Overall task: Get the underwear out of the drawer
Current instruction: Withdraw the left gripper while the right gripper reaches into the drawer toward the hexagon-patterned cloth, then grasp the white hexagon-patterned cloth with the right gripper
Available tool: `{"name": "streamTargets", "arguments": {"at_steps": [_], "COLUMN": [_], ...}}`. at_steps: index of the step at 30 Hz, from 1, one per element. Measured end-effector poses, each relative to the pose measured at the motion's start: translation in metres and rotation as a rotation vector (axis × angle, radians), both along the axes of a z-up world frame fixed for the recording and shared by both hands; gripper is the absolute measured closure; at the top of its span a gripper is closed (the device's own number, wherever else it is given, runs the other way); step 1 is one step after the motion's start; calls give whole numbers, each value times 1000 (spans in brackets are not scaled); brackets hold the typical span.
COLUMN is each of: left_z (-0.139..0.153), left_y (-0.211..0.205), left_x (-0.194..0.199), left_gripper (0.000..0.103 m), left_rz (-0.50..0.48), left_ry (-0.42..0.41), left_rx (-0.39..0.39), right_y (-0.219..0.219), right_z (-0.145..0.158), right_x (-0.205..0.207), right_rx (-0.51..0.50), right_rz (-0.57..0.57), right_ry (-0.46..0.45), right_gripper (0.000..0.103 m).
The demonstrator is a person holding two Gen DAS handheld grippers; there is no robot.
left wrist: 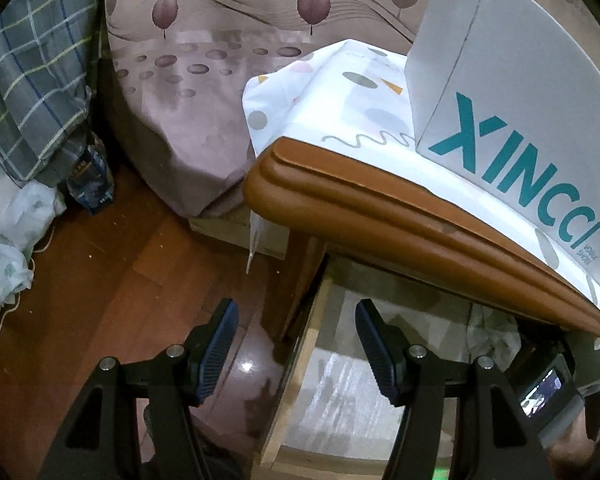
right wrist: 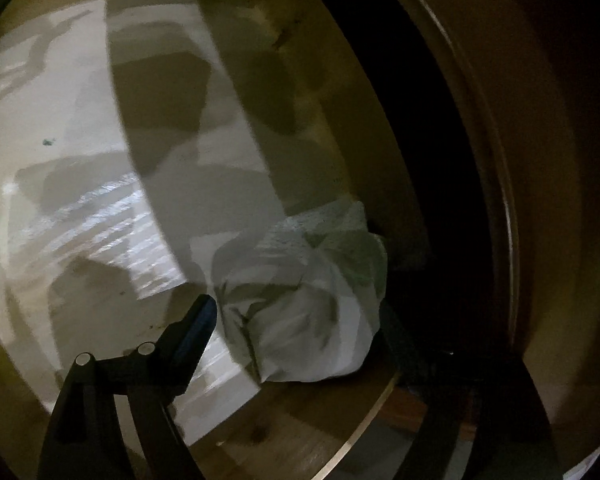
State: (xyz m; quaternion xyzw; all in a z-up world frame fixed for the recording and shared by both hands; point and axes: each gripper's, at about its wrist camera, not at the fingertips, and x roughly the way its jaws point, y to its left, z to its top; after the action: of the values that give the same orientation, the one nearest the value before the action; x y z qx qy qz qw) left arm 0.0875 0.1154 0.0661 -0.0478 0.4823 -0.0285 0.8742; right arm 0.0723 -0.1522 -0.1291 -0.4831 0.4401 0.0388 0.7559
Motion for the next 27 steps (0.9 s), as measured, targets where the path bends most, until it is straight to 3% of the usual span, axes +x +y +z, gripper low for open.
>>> {"name": "streamTargets", "arguments": {"at_steps": [6,7,17,18,20,23,27], "left_z": [-1,-1,-1,0,0,0,0], "left_y": [-6,-6,-6,-6,-7,-9,-12], "left_x": [0,-1,-1,-2,-2,-3,-3], "left_gripper": [40,40,40,40,41,40,40], "left_rz": [-17,-19,-14,-15,-19,-28,-33], "left_ry": [1,1,4,1,-4,-5,-11], "left_rx": [23,25,20,22,31,43,58], "right_y": [1,1,-28,-29,-31,-28,-28], "right_z": [-11,-12,-6,-6,-2,-1,-4], "right_x": [-2,1,26,26,28,29,29], "right_rx": [-7,3,208,220,265,297,307], "right_rz": [-28,-32,-154,-150,-148,-147,-143], "right_ry": [-4,11,77,83,106,118,136], "right_gripper": [20,23,22,24,41,56,65]}}
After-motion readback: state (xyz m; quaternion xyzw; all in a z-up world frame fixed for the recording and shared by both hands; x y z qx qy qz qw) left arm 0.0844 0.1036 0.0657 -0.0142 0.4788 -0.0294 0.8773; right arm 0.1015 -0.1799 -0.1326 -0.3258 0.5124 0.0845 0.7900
